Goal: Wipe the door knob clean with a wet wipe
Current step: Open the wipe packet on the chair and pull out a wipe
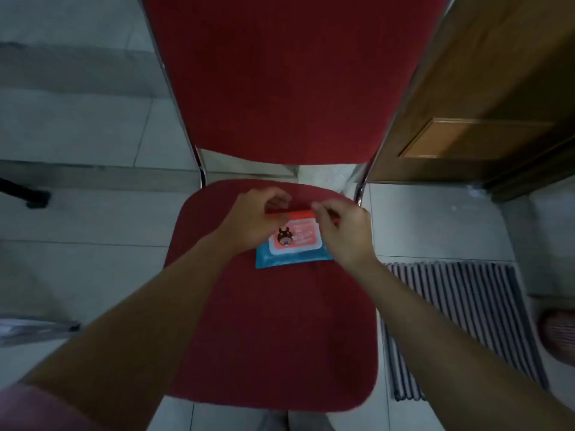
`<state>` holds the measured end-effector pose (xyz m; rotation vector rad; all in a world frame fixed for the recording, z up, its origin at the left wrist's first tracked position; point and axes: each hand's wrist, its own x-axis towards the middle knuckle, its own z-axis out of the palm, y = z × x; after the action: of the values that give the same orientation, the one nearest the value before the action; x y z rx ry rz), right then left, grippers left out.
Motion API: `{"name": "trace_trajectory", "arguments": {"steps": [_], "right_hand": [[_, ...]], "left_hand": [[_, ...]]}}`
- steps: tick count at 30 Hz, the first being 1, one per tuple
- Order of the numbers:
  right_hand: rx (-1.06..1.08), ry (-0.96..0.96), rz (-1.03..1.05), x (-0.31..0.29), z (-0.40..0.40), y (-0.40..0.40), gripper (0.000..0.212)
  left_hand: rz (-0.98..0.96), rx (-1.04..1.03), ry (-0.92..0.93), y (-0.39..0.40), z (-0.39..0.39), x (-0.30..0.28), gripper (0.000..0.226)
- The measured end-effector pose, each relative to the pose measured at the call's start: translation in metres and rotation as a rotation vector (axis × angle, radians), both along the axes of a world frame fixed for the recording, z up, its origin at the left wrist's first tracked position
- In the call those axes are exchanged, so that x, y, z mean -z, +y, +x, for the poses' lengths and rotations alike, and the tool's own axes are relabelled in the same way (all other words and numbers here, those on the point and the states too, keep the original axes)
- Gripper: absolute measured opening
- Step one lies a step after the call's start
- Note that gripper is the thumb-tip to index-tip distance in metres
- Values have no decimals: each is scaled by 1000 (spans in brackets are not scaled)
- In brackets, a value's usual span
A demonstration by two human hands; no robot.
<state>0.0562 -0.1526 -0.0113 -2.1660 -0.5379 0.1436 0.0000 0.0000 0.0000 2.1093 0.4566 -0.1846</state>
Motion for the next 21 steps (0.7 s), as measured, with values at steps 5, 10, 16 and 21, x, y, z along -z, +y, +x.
{"name": "trace_trajectory", "arguments": {"steps": [5, 10, 16, 21], "right_hand": [[-17, 55, -91, 41, -12, 0, 13], [-306, 34, -229, 71, -13, -7, 40], [-481, -164, -303, 78, -11, -19, 34], [-475, -373, -361, 88, -17, -17, 31]], "left_hand": [[105, 3, 38, 3, -10, 44, 47], [224, 125, 122, -8, -14, 68, 103], [222, 87, 60, -11, -23, 81, 97], [227, 39, 15, -15, -24, 84, 89]]}}
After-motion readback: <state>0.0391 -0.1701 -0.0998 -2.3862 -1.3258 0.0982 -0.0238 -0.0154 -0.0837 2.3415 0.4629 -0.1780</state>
